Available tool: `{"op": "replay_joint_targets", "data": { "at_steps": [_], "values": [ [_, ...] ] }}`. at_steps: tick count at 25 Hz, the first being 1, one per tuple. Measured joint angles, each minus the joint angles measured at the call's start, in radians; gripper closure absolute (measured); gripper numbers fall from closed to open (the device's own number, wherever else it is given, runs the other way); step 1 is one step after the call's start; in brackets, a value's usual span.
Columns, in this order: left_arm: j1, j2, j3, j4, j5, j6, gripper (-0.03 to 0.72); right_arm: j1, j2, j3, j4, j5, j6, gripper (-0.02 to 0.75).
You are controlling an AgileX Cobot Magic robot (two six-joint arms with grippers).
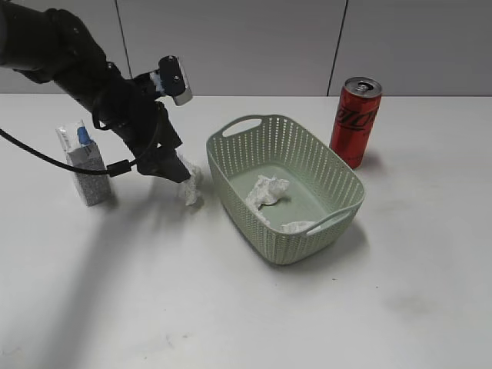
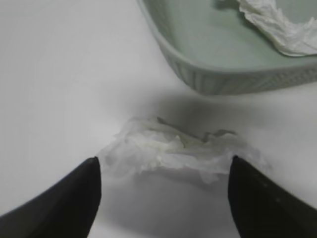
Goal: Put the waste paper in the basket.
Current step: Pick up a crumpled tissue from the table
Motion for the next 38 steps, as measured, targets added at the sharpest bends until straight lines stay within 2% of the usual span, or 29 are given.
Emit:
{"op": "replay_joint_targets", "data": {
  "at_steps": [8, 25, 27, 30, 34, 35, 38],
  "values": [
    [-0.008, 0.096, -0.076, -0.051, 0.058, 0.033, 0.097, 0.000, 0.000, 0.000, 0.000, 0.000, 0.000, 0.155],
    [-0.028, 0.177, -0.086, -0.119, 0.055, 0.047, 0.113, 0.000, 0.000, 0.000, -0.021, 0.000, 0.034, 0.155],
    [-0.028, 0.182, -0.086, -0.165, 0.055, 0.047, 0.148, 0.000, 0.000, 0.000, -0.021, 0.000, 0.034, 0.155],
    [-0.030, 0.185, -0.086, -0.223, 0.056, 0.047, 0.246, 0.000, 0.000, 0.000, -0.021, 0.000, 0.034, 0.155],
    [-0.031, 0.185, -0.086, -0.231, 0.056, 0.047, 0.447, 0.000, 0.000, 0.000, -0.023, 0.000, 0.036, 0.155],
    [-0.031, 0.185, -0.086, -0.227, 0.056, 0.047, 0.517, 0.000, 0.000, 0.000, -0.023, 0.000, 0.036, 0.155],
    [-0.031, 0.185, -0.086, -0.209, 0.059, 0.047, 0.646, 0.000, 0.000, 0.000, -0.023, 0.000, 0.036, 0.155]
  ]
}}
